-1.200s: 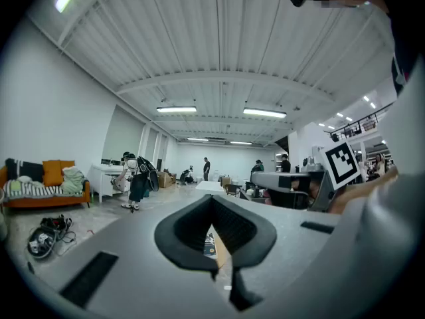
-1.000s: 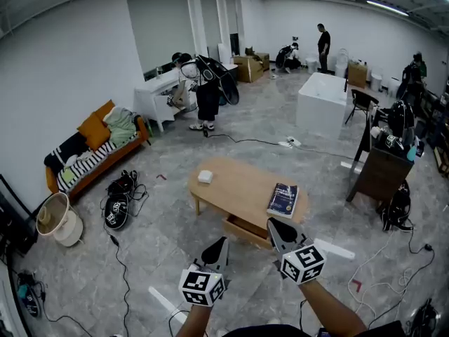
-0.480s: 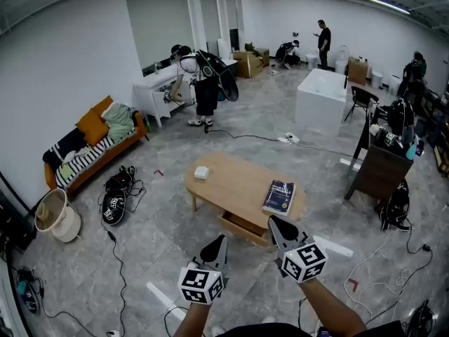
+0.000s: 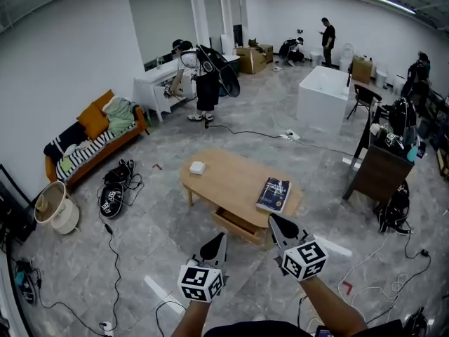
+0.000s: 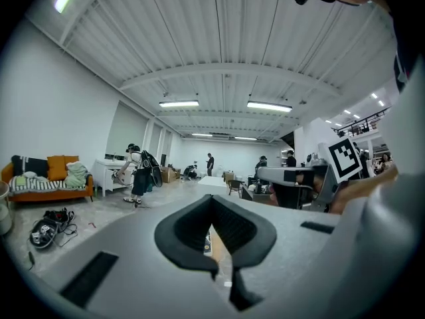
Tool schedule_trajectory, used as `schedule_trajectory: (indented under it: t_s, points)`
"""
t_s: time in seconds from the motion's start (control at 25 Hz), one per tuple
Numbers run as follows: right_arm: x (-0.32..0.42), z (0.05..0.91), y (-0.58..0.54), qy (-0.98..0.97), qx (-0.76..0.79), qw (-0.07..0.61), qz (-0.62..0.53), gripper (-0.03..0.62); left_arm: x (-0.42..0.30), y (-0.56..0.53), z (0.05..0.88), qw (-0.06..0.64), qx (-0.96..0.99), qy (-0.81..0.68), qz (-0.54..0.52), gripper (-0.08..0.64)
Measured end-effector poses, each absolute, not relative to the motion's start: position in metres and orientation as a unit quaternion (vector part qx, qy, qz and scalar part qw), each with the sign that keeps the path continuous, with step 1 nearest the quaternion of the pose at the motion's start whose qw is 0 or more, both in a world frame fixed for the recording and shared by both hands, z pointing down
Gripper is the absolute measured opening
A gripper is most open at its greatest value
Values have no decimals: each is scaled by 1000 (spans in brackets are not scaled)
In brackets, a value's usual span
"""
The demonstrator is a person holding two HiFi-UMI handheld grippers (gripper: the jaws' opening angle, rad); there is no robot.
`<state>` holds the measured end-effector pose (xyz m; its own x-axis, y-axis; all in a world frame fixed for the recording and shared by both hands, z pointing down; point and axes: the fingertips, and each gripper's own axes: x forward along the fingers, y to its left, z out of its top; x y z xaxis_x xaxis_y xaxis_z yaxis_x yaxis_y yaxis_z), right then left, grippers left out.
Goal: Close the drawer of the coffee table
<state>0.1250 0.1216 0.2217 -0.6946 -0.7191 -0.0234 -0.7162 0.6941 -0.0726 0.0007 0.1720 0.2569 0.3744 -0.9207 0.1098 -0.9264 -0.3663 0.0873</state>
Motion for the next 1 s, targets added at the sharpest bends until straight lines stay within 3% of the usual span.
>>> schedule_trajectory:
  t_s: [1.0]
  points:
    - [146,228,79,923,-380,36,-46,12,23,131,261,66,820,-566,42,2]
